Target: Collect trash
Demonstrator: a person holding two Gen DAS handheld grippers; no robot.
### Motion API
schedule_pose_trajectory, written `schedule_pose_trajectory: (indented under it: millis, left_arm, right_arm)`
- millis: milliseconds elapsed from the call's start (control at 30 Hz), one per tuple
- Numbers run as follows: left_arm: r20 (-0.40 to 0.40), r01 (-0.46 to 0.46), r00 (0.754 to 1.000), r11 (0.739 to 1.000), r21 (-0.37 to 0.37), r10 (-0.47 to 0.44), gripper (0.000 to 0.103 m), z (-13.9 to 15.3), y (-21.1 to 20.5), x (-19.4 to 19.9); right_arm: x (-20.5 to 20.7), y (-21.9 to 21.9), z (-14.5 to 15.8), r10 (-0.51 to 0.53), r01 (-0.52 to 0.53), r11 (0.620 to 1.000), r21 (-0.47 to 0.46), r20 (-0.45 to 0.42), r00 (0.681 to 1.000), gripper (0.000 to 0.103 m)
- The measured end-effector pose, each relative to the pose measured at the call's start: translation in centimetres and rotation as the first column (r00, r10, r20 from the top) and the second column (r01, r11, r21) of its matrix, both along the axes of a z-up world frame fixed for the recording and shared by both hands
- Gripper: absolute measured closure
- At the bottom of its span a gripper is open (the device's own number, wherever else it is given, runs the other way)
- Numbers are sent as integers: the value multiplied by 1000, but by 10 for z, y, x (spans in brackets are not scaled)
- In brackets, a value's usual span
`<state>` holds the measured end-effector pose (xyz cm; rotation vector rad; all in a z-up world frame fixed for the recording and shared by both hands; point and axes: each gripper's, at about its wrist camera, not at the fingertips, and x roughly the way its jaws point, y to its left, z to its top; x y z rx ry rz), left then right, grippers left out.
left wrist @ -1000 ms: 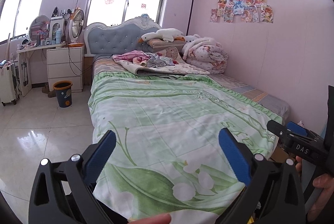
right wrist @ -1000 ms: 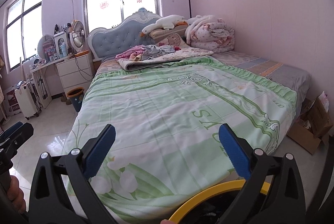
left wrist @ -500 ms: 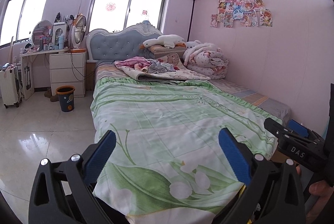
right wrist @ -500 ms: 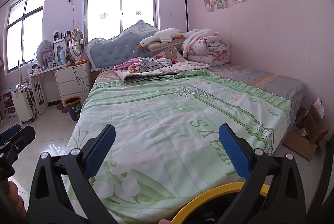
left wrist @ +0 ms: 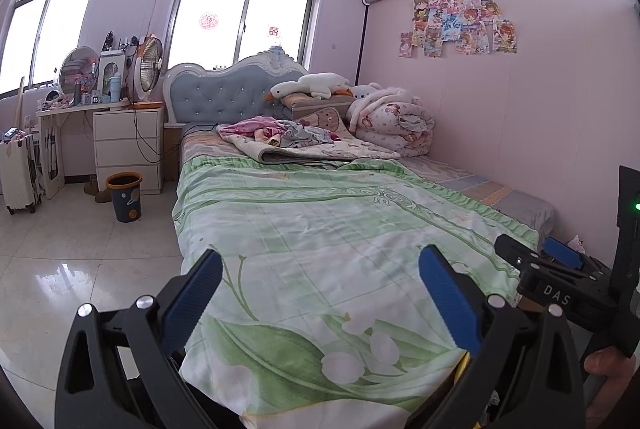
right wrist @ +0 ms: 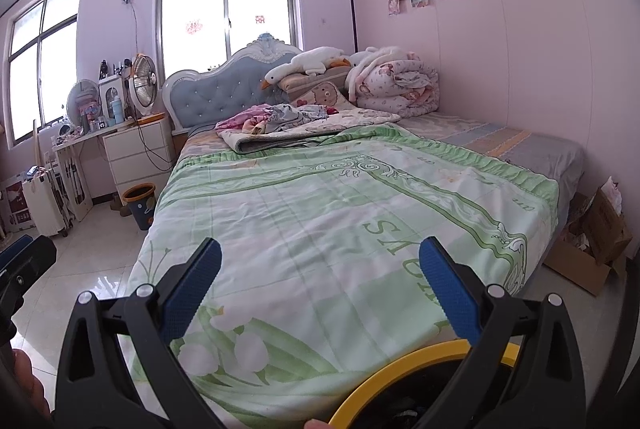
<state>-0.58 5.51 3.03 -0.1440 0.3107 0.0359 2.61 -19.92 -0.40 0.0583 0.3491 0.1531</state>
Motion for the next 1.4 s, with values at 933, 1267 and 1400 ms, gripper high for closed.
schedule_pose_trajectory:
  millis: [933,1267,1400]
  left_arm:
    - [5,-4,1000,1000,5,4,8,0,-1,-2]
    - [0,0,1000,1000,3,0,8,-1,-1,0]
    - [-1,-1,1000,1000,5,1,8,-1,-1,0]
  right_arm:
    - [4,-2,-4,-9,9,1000,10,-30,1000,8]
    - [7,-2,-8,-14,15,1000,11,-41,999,8]
    - [7,-1,-9,-13,13,1000,10,-44,999,8]
